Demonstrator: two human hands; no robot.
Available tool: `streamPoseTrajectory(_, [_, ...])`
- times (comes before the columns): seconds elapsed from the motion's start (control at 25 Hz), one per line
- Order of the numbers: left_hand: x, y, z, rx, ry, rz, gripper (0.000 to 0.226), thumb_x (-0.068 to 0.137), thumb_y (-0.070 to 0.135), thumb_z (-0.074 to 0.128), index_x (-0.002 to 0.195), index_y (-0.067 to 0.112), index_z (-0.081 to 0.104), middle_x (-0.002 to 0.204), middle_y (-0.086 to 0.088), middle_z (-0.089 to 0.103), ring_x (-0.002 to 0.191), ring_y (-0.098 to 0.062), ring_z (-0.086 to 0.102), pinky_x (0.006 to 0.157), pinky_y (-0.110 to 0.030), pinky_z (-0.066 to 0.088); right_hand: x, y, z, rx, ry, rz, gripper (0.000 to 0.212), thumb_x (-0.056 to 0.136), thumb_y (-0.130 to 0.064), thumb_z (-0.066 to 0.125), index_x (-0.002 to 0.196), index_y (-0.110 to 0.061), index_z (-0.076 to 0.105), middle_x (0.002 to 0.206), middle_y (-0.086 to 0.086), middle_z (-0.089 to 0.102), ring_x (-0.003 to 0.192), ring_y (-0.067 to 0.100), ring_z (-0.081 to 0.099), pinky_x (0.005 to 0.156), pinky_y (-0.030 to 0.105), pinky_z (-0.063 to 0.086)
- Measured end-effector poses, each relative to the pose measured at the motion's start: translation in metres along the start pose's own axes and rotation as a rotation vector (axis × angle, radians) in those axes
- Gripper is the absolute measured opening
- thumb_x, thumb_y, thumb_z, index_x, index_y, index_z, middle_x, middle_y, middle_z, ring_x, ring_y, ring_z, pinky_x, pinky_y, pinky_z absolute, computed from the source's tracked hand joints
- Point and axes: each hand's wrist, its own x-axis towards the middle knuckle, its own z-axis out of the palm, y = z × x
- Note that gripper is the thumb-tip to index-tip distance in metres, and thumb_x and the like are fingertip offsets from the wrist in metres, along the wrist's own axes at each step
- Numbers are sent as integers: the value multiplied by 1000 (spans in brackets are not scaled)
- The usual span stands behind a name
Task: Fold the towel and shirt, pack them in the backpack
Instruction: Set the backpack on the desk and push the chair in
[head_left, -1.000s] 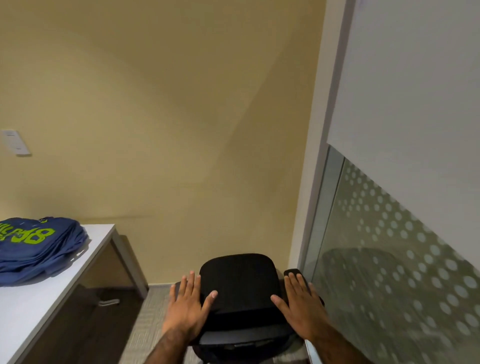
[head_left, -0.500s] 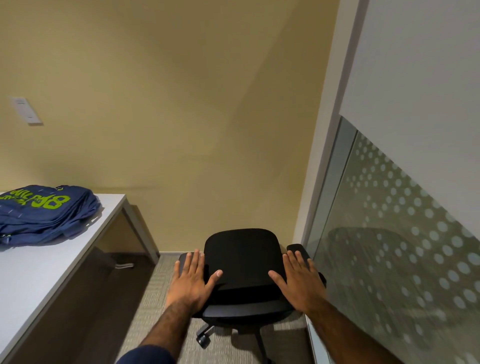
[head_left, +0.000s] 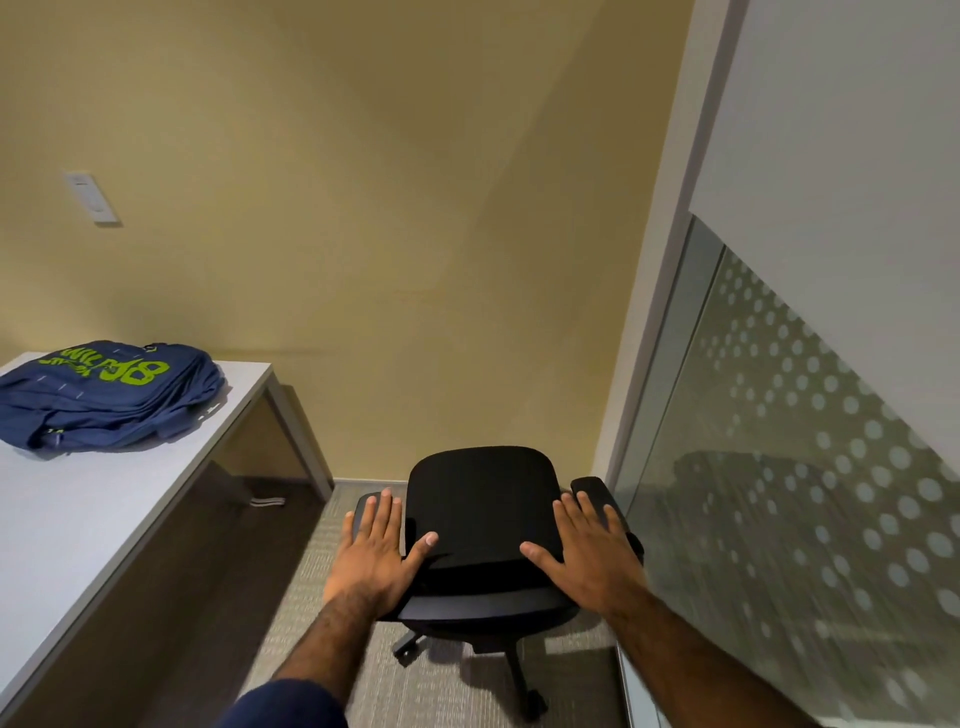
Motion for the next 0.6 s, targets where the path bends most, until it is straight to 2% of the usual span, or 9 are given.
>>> streamPoseTrajectory(0.16, [-23,-12,3,7,-5,-10,126,53,84,-44,157,17,-20,165,-2,-29,151,-20,-29,125,-47,-13,-17,-14,8,1,20,-7,120,71,-93,-11,162,-17,8,171,3,3,157,20,-6,126,49,-2])
streamPoseTrajectory(0.4, [-73,-39,13,-8,5,-34,127,52,84,-46,157,17,-20,166,-3,-27,151,-20,-28,126,-47,-11,-56,-47,23,-15,37,-18,118,73,-91,-11,163,-17,8,171,3,3,157,20,-5,126,48,-3])
streamPoseTrajectory(0.52, [-105,-55,19,-18,41,-67,120,61,83,-40,158,18,-18,166,-2,-26,152,-20,-26,125,-48,-14,-80,-68,31,-23,28,-3,115,76,-89,-10,163,-16,8,171,3,4,157,20,-5,126,49,-2])
streamPoseTrajectory(0.6, [-128,-65,21,-26,73,-130,105,75,81,-29,158,18,-17,165,-2,-27,152,-20,-26,124,-49,-17,-96,-84,36,-19,60,63,104,85,-85,-1,162,-15,7,171,4,4,157,22,-4,126,49,-3])
